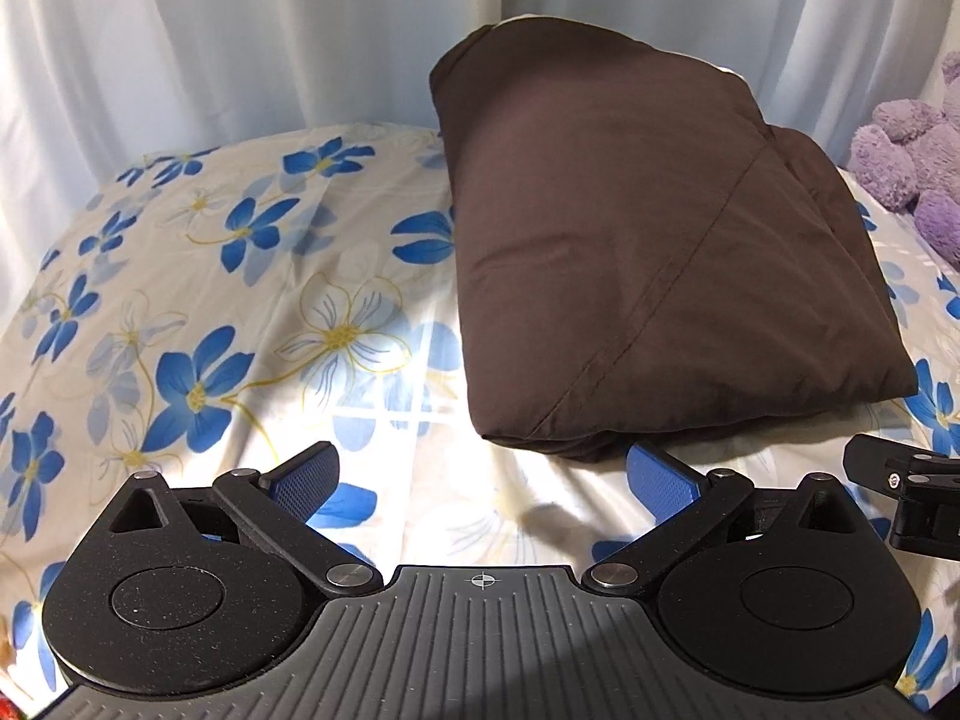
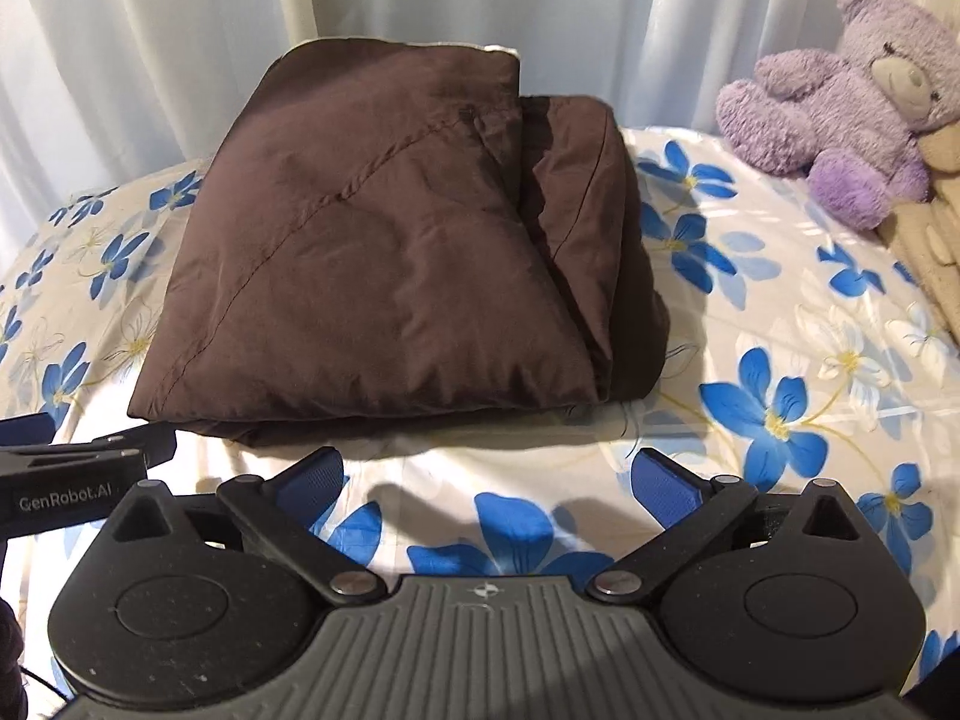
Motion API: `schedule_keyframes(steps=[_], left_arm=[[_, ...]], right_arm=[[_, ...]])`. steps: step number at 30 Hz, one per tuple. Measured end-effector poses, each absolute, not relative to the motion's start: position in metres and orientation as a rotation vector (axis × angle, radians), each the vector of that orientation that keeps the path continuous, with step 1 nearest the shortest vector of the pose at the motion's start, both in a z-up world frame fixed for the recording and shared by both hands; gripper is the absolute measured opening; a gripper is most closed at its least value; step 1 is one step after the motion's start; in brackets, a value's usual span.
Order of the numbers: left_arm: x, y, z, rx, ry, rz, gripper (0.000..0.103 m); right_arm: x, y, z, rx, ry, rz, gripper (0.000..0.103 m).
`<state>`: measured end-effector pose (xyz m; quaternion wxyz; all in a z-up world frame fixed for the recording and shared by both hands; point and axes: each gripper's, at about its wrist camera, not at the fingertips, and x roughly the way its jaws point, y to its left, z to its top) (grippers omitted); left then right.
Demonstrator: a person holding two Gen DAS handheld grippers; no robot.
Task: Fold large clothes
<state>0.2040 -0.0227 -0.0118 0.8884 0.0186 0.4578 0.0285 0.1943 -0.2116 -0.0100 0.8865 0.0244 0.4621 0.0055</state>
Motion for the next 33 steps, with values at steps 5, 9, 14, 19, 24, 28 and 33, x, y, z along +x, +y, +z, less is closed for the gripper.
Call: schedule_keyframes(steps=[5, 9, 14, 19, 24, 28, 33], left_arm=[[0.202, -0.026, -0.012, 0.050, 0.959, 0.050, 0.103], [0.200, -0.029, -0.011, 0.058, 0.957, 0.040, 0.103], [0.197, -0.032, -0.008, 0.069, 0.948, 0.033, 0.103], [0.194, -0.033, -0.006, 0.064, 0.942, 0.023, 0.103], [0.192, -0.034, -0.006, 0.070, 0.942, 0.019, 0.103], [0.191, -0.035, -0.005, 0.073, 0.942, 0.020, 0.103], [0.191, -0.037, -0.006, 0.084, 0.942, 0.018, 0.103]], right_arm=[[0.193, -0.209, -0.009, 0.030, 0.967, 0.016, 0.102], [0.191, -0.209, -0.009, 0.030, 0.973, 0.016, 0.102], [0.188, -0.212, -0.008, 0.040, 0.968, 0.006, 0.102], [0.186, -0.214, -0.007, 0.043, 0.967, 0.004, 0.102], [0.183, -0.216, -0.006, 0.050, 0.965, 0.008, 0.102], [0.182, -0.217, -0.006, 0.048, 0.966, 0.014, 0.102], [0.181, -0.217, -0.005, 0.054, 0.963, 0.018, 0.102]])
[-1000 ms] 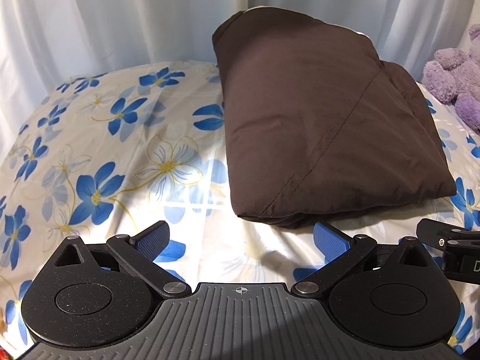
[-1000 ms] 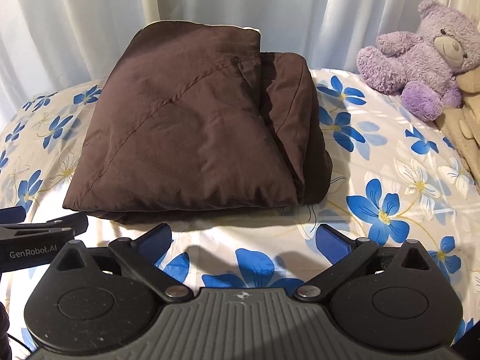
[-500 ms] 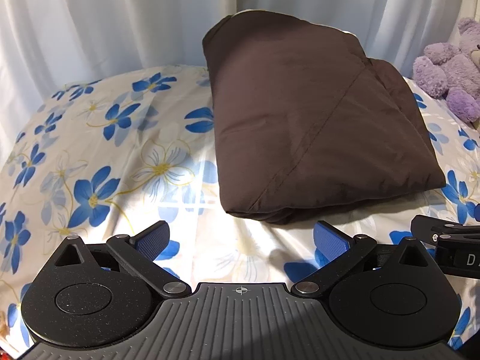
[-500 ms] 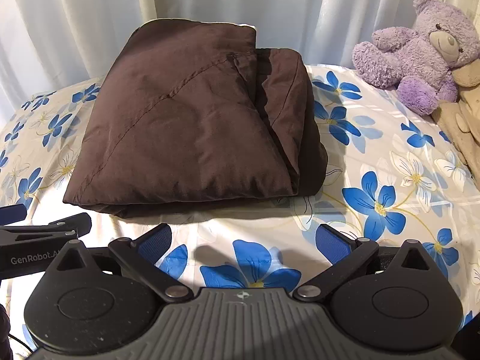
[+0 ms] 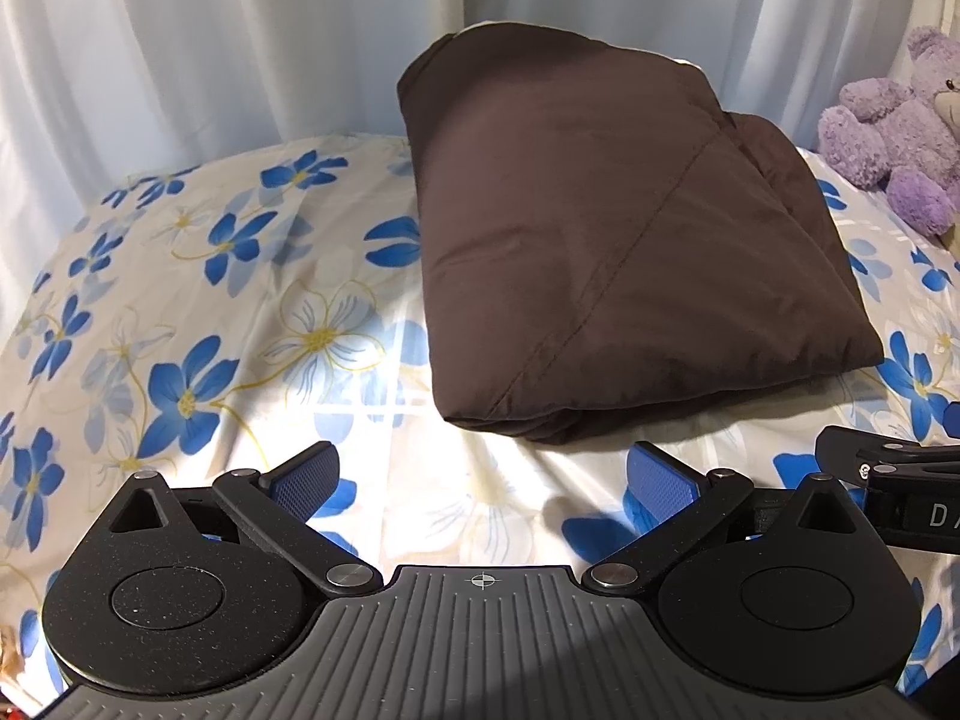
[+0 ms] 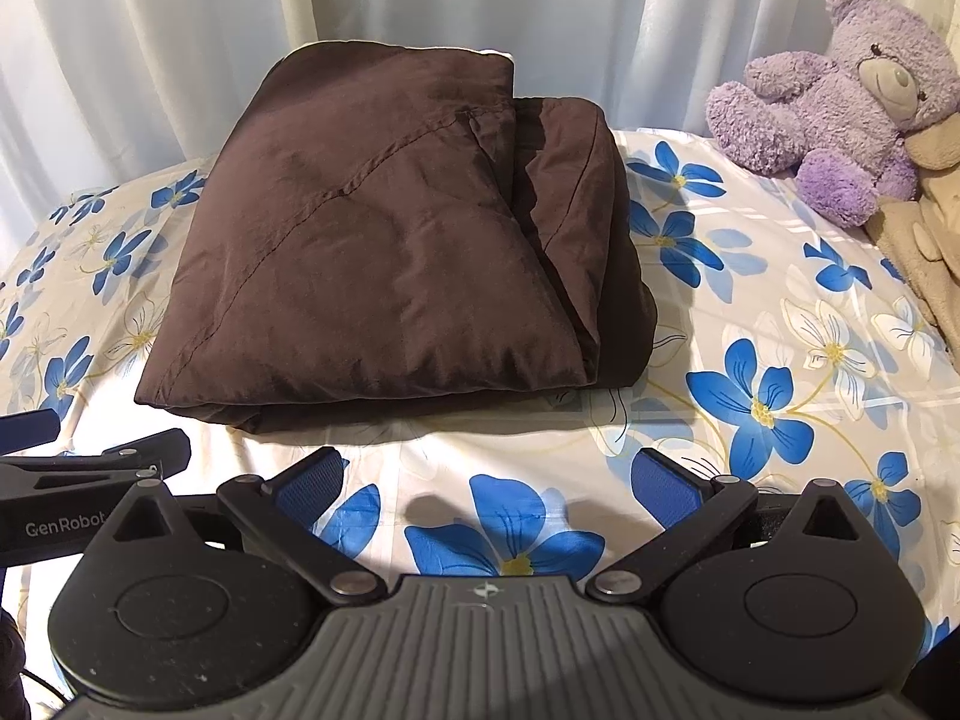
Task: Fold large clothes
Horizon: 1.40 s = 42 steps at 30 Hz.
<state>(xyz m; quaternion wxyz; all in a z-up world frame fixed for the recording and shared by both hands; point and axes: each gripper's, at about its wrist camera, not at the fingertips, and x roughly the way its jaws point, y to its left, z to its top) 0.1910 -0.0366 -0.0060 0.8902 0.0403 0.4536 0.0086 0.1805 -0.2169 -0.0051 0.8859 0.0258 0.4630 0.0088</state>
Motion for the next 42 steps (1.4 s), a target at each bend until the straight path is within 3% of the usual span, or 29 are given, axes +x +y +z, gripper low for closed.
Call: schedule_keyframes(steps=[42], left_arm=[[0.1945, -0.0453, -0.0083, 0.094, 0.942, -0.020, 0.103]], right_arm=[[0.1792, -0.2224, -0.0068, 0.065, 0.948, -0.011, 0.102]])
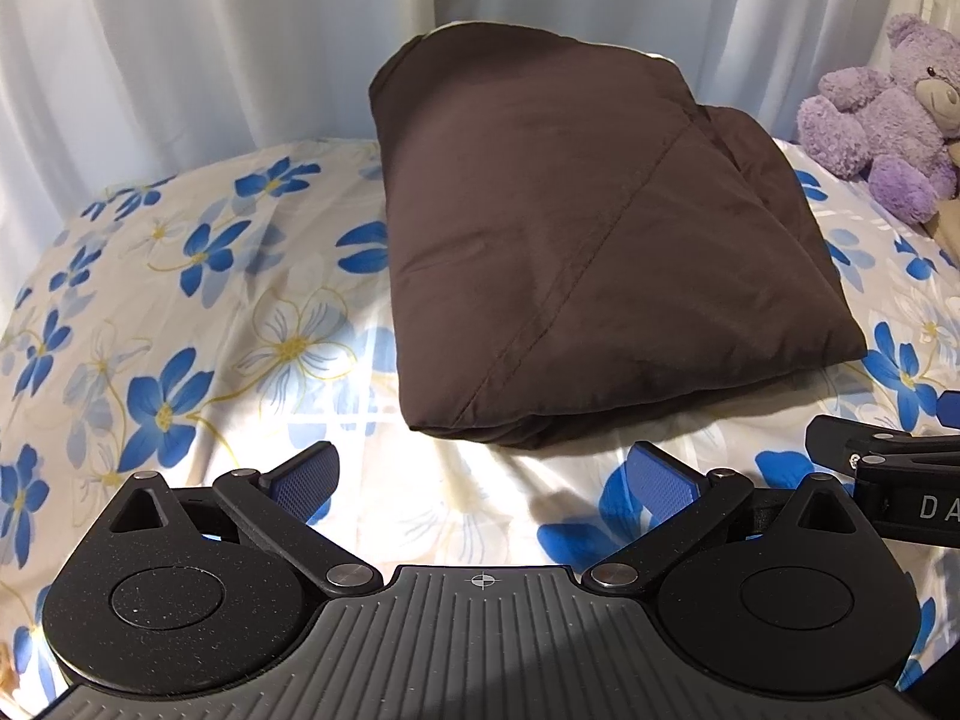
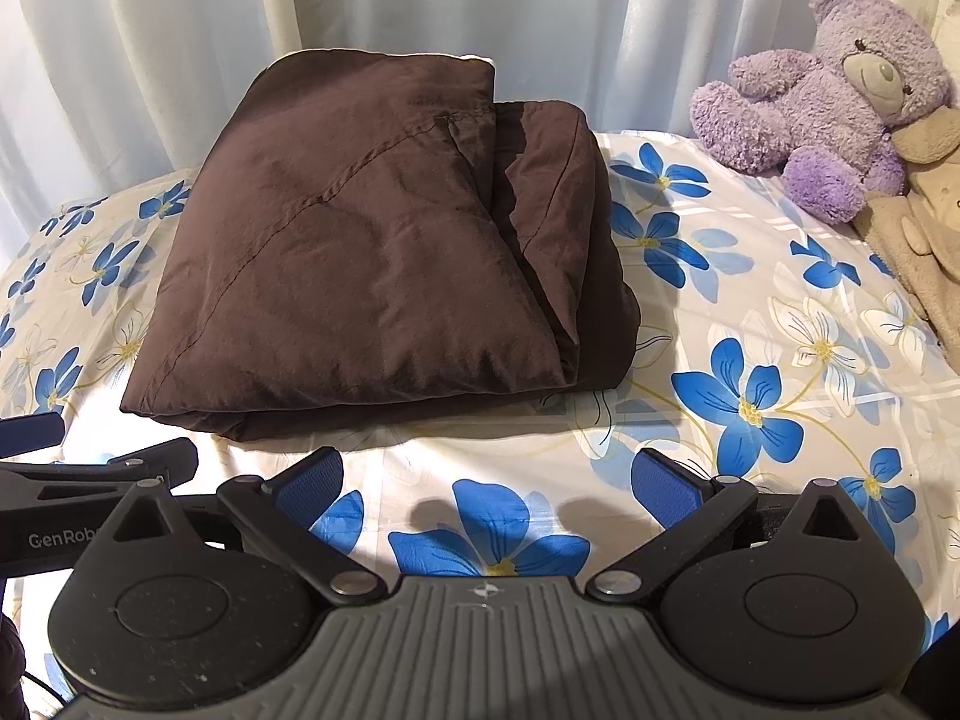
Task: Fold large clothes
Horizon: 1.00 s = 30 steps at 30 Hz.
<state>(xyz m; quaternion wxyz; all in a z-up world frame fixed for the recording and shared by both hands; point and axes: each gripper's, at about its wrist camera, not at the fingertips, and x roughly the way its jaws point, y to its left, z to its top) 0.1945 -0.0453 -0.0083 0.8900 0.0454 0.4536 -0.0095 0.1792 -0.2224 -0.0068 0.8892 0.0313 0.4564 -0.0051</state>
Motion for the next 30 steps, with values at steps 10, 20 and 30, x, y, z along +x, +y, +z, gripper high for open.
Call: schedule_keyframes(steps=[10, 20, 30], left_arm=[[0.1957, -0.0460, -0.0082, 0.099, 0.940, -0.022, 0.103], [0.1966, -0.0475, -0.0090, 0.098, 0.942, -0.019, 0.103], [0.1982, -0.0478, -0.0097, 0.081, 0.943, -0.021, 0.103]], right_arm=[[0.1796, -0.2218, -0.0054, 0.059, 0.937, -0.019, 0.102], [0.1802, -0.2217, -0.0046, 0.052, 0.930, -0.018, 0.102], [0.1804, -0.2218, -0.0043, 0.051, 0.928, -0.017, 0.102]])
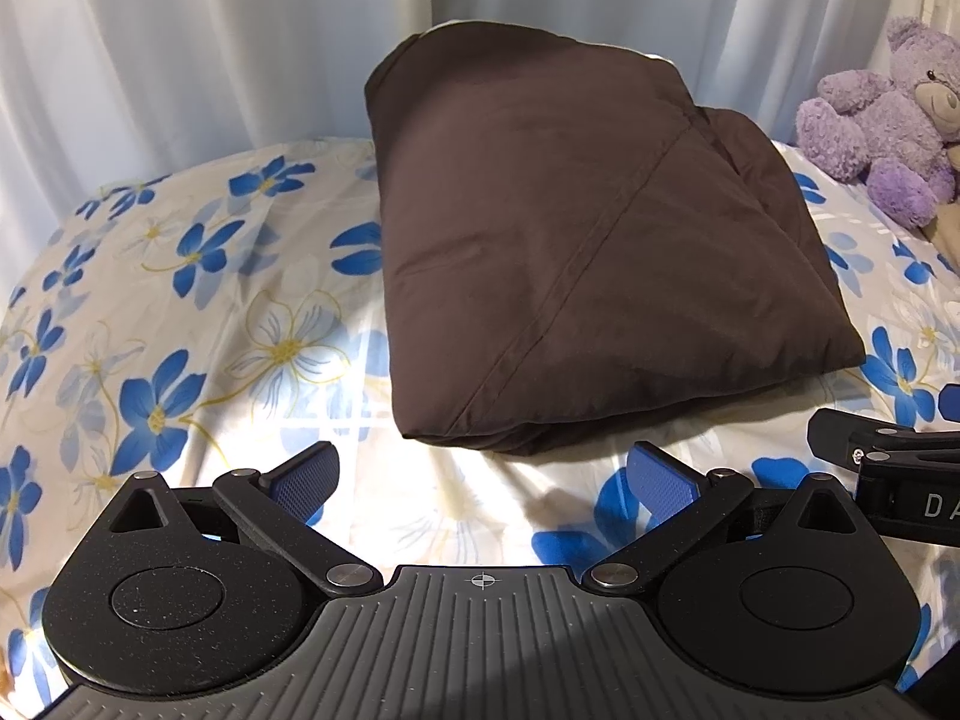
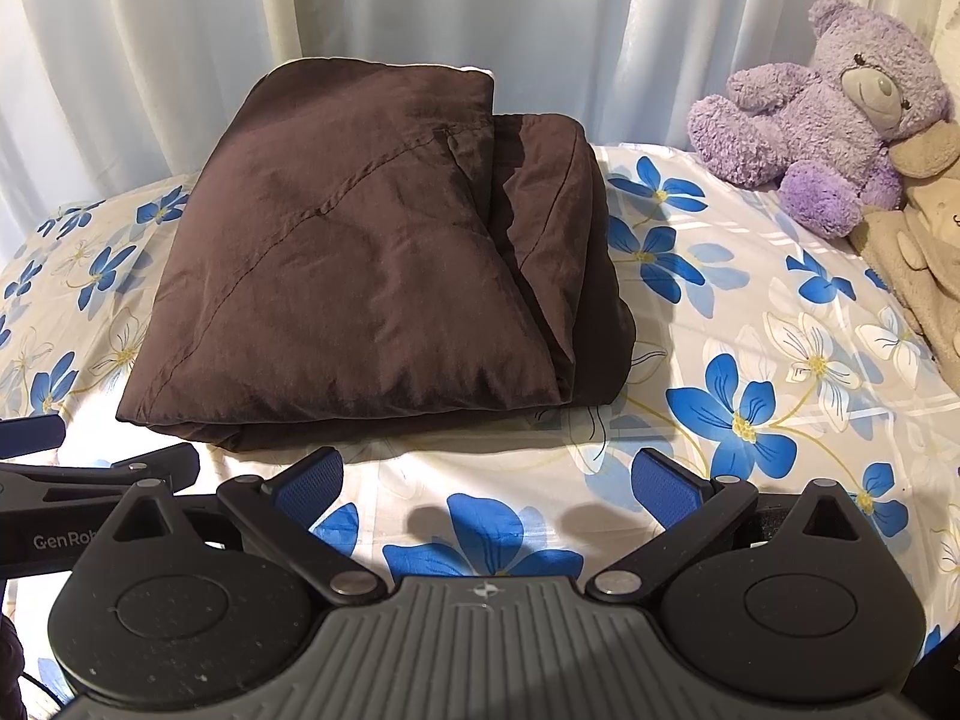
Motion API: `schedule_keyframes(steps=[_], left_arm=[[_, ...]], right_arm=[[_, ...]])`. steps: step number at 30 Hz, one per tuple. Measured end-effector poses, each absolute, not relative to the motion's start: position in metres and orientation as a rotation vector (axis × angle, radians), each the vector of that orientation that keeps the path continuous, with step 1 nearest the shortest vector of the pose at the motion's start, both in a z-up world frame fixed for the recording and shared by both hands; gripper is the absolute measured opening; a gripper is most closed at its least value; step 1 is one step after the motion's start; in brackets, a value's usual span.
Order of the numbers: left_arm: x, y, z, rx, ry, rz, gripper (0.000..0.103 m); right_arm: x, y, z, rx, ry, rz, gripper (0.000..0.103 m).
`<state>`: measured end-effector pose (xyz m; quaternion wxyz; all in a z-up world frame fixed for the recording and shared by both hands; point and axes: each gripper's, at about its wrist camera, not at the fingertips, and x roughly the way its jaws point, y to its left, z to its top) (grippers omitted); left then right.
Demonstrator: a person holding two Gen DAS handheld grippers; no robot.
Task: Fold large clothes
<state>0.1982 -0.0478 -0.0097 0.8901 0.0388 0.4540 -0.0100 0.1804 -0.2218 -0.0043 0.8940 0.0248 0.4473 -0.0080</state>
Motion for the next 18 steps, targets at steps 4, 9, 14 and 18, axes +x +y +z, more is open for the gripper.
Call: schedule_keyframes(steps=[4, 9, 14, 18], left_arm=[[0.1995, -0.0466, -0.0104, 0.073, 0.945, -0.016, 0.103], [0.1981, -0.0465, -0.0092, 0.078, 0.927, -0.025, 0.103], [0.1995, -0.0507, -0.0090, 0.112, 0.925, -0.031, 0.103], [0.1997, -0.0519, -0.0081, 0.124, 0.917, -0.024, 0.103]], right_arm=[[0.1814, -0.2233, -0.0039, 0.051, 0.924, -0.016, 0.102], [0.1820, -0.2240, -0.0040, 0.050, 0.923, -0.016, 0.102], [0.1838, -0.2262, -0.0029, 0.052, 0.920, -0.022, 0.102], [0.1847, -0.2264, -0.0024, 0.053, 0.917, -0.030, 0.102]])
